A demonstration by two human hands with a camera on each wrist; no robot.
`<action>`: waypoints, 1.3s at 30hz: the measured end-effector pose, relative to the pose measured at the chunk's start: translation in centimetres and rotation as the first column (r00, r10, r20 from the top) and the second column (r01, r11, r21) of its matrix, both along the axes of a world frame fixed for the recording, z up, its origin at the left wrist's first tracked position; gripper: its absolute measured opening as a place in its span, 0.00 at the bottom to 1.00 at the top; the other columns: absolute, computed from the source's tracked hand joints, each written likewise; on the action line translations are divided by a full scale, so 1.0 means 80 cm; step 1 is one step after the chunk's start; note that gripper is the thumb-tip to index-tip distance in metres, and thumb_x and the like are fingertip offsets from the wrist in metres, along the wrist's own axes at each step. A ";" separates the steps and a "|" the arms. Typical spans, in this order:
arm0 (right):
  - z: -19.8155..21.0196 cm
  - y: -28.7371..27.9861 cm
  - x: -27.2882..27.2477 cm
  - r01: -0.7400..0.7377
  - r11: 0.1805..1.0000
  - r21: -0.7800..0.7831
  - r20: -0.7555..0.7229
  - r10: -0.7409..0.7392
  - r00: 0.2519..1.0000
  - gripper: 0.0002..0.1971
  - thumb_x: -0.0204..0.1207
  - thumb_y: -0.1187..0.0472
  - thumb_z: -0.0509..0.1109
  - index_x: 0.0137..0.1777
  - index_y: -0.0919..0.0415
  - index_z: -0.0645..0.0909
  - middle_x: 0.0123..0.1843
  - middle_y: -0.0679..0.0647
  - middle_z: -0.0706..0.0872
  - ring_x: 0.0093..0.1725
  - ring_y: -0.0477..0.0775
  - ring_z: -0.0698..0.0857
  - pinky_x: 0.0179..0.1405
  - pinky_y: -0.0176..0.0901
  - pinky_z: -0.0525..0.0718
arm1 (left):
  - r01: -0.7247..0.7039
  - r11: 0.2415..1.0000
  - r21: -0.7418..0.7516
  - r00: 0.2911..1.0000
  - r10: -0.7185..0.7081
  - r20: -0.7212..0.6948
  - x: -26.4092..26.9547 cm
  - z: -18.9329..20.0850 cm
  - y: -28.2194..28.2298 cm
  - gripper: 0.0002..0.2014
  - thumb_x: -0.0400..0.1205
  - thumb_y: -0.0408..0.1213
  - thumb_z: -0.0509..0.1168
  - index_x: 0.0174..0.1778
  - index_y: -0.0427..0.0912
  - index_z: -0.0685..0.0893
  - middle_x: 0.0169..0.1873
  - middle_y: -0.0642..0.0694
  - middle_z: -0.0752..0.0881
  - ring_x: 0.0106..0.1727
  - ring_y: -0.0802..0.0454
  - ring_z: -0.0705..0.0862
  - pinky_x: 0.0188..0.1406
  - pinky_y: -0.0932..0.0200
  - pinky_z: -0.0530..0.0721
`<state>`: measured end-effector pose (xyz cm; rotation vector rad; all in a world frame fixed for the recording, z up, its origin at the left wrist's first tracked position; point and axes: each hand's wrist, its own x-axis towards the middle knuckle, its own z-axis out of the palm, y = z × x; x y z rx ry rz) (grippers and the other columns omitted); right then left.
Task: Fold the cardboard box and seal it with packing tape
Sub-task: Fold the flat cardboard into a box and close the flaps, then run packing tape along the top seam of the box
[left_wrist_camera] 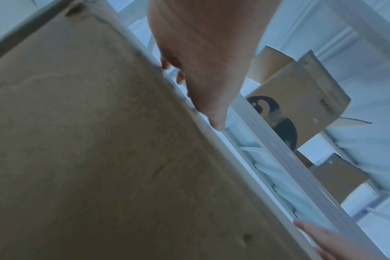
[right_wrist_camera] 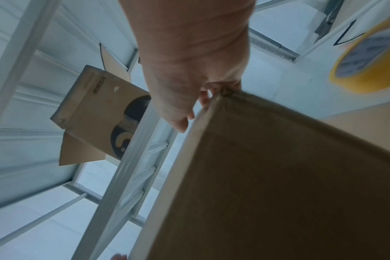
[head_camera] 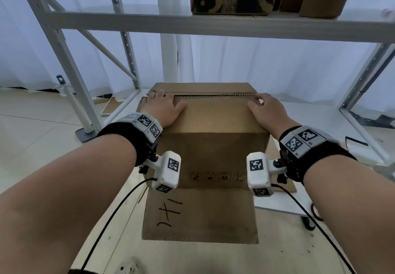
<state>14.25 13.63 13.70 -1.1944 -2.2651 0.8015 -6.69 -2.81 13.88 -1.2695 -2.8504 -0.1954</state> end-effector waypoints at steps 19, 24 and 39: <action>-0.087 0.048 0.247 0.312 0.938 -0.153 -0.011 -0.317 0.948 0.13 0.77 0.64 0.64 0.58 0.65 0.84 0.60 0.63 0.85 0.63 0.63 0.80 0.64 0.51 0.78 | 0.735 0.665 0.136 0.669 -0.677 -0.306 0.248 -0.046 0.098 0.15 0.81 0.42 0.65 0.63 0.42 0.83 0.71 0.40 0.76 0.76 0.39 0.69 0.74 0.44 0.65; -0.119 0.081 0.277 0.311 0.940 -0.140 0.189 -0.283 0.940 0.12 0.77 0.62 0.67 0.58 0.66 0.84 0.70 0.67 0.78 0.64 0.61 0.80 0.62 0.48 0.78 | 0.766 0.641 -0.050 0.597 -0.737 -0.318 0.291 -0.094 0.157 0.17 0.81 0.42 0.65 0.66 0.43 0.80 0.75 0.40 0.71 0.78 0.38 0.65 0.75 0.41 0.60; -0.237 0.150 0.261 0.308 0.923 -0.231 0.567 -0.130 0.813 0.16 0.72 0.52 0.73 0.31 0.63 0.77 0.29 0.55 0.81 0.33 0.56 0.82 0.27 0.40 0.74 | 0.705 0.647 -0.289 0.694 -0.713 0.097 0.333 -0.215 0.321 0.32 0.85 0.36 0.59 0.83 0.49 0.51 0.82 0.46 0.57 0.73 0.40 0.69 0.63 0.45 0.76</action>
